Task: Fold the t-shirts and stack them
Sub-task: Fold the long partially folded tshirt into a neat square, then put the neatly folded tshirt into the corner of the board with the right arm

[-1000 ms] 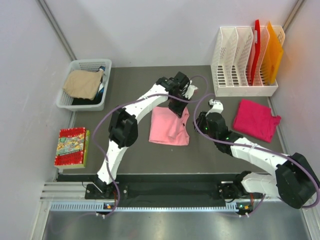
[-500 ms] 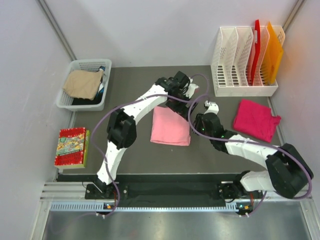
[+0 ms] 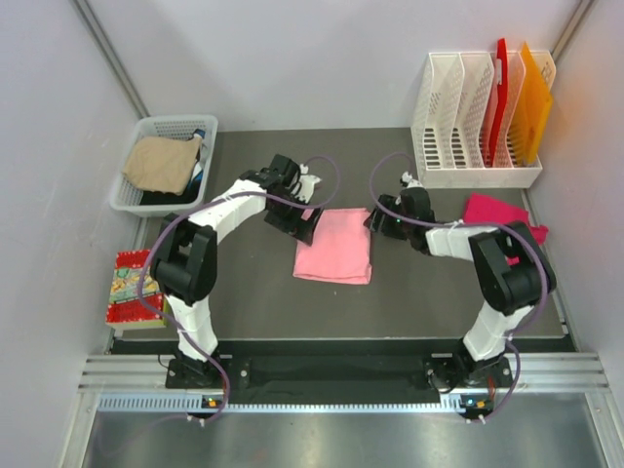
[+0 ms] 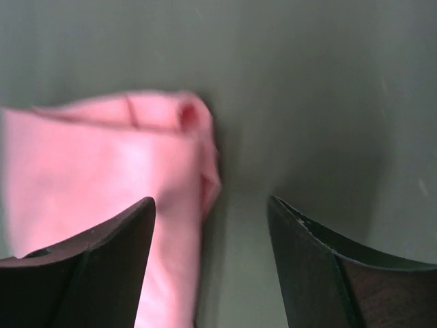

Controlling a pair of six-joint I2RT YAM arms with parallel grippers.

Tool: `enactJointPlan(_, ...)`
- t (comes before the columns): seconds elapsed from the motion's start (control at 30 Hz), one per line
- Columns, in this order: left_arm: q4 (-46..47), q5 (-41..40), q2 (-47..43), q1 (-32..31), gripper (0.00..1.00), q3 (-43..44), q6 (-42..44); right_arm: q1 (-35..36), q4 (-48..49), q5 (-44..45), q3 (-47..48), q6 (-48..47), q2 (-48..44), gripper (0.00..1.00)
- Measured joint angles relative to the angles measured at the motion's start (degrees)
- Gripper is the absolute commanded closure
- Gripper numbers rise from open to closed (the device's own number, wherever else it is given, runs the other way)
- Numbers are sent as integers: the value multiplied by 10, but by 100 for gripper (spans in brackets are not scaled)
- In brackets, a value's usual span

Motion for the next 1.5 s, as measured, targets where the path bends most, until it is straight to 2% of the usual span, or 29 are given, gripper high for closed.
enactJointPlan(0.2,28,27,5,7,1,-30,13,-57,55,-117,40,26,70,32)
enactJointPlan(0.47,83,41,5,4,1,-49,19,-67,108,-212,78,51,131,34)
enactJointPlan(0.73,127,17,4,4,1,-121,37,-45,113,-210,79,43,135,34)
enactJointPlan(1.07,156,-23,2,-7,1,-132,53,-37,83,-178,17,17,70,33)
enactJointPlan(1.23,167,-31,1,-16,1,-138,57,-28,83,-176,22,19,76,35)
enactJointPlan(1.3,174,-32,-2,-18,1,-143,58,-14,90,-182,42,21,96,37)
enactJointPlan(1.4,181,-31,-7,-19,1,-151,58,7,114,-199,65,31,125,44)
enactJointPlan(1.5,188,-31,-11,-19,1,-157,58,18,131,-212,68,45,141,61)
